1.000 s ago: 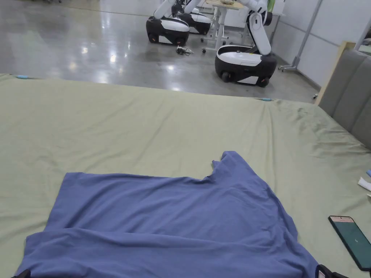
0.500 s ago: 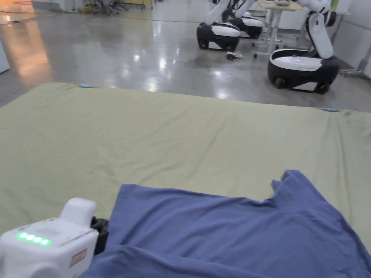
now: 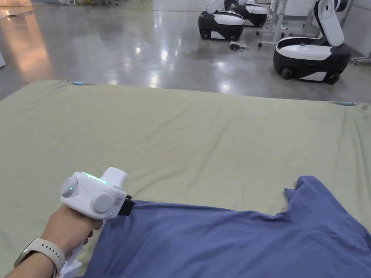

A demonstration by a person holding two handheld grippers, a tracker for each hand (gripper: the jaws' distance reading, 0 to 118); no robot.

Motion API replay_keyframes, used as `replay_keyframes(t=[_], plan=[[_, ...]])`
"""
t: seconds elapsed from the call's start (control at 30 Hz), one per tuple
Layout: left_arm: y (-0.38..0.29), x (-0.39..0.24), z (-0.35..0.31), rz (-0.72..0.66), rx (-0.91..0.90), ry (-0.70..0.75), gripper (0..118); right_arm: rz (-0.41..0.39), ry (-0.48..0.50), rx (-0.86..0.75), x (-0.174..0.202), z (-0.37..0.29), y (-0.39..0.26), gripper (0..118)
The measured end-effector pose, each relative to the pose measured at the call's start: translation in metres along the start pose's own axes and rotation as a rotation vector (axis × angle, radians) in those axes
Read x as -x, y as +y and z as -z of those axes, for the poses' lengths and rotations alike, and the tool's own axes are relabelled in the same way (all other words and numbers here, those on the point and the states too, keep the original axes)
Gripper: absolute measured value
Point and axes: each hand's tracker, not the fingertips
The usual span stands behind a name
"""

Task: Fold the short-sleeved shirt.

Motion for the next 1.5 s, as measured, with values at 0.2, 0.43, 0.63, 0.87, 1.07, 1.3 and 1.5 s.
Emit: replay_keyframes(t=[0.2,0.43,0.63,0.87,1.07,1.3,1.5], plan=[[-0.001,-0.013,-0.033,-0.022,-0.023,-0.034,8,0.025,0.007,0.021,-0.014,0.021,0.019,1],[-0.013,-0.011,-0.087,-0.094,-0.167,-0.106,8,-0.196,-0.034,0.098,-0.024,0.132,0.107,1],[-0.02,-0.014,-0.106,-0.066,-0.189,-0.132,8,-0.273,-0.039,0.148,-0.044,0.268,0.138,85],[-0.015,-0.018,-0.109,-0.045,-0.192,-0.11,8,-0.432,-0.027,0.267,-0.042,0.363,0.128,107],[-0.018,-0.013,-0.098,-0.046,-0.172,-0.091,8,-0.265,0.019,0.341,-0.046,0.359,0.111,84],[-0.021,-0.014,-0.089,-0.058,-0.144,-0.071,8,-0.363,0.017,0.343,-0.036,0.327,0.102,31],[-0.018,-0.003,-0.091,-0.1,-0.154,-0.062,8,-0.385,0.052,0.327,-0.021,0.311,0.109,3]])
